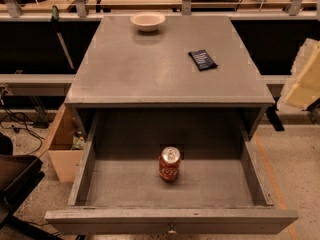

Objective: Pick coke can from top drawer and place on counter

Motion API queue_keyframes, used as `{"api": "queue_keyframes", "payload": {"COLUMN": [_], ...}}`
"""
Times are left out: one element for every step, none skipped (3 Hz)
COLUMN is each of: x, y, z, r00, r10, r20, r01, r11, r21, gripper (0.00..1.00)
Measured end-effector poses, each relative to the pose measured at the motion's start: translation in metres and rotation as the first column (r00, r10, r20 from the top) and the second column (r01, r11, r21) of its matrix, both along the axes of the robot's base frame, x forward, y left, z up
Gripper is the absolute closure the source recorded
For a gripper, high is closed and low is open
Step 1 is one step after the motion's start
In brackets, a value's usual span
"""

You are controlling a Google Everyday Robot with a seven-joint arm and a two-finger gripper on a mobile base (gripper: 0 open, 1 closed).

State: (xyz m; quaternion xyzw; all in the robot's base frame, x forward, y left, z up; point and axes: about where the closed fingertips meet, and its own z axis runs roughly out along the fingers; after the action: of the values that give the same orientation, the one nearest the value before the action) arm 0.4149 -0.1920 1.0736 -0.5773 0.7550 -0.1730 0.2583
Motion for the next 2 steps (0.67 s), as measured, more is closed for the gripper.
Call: {"api": "queue_keyframes", "payload": {"x": [-0.012,-0.011], "y": [-0.045,-0.076], "z": [-0.031,-0.092], "r00": [0.9992,0.9997], "r10": [-0.028,-0.010], "r20": [0.028,0.022], "r01": [0.025,0.005], "r11": [0.995,0.981], "r21": [0.100,0.194], "gripper": [0.00,0.00]}}
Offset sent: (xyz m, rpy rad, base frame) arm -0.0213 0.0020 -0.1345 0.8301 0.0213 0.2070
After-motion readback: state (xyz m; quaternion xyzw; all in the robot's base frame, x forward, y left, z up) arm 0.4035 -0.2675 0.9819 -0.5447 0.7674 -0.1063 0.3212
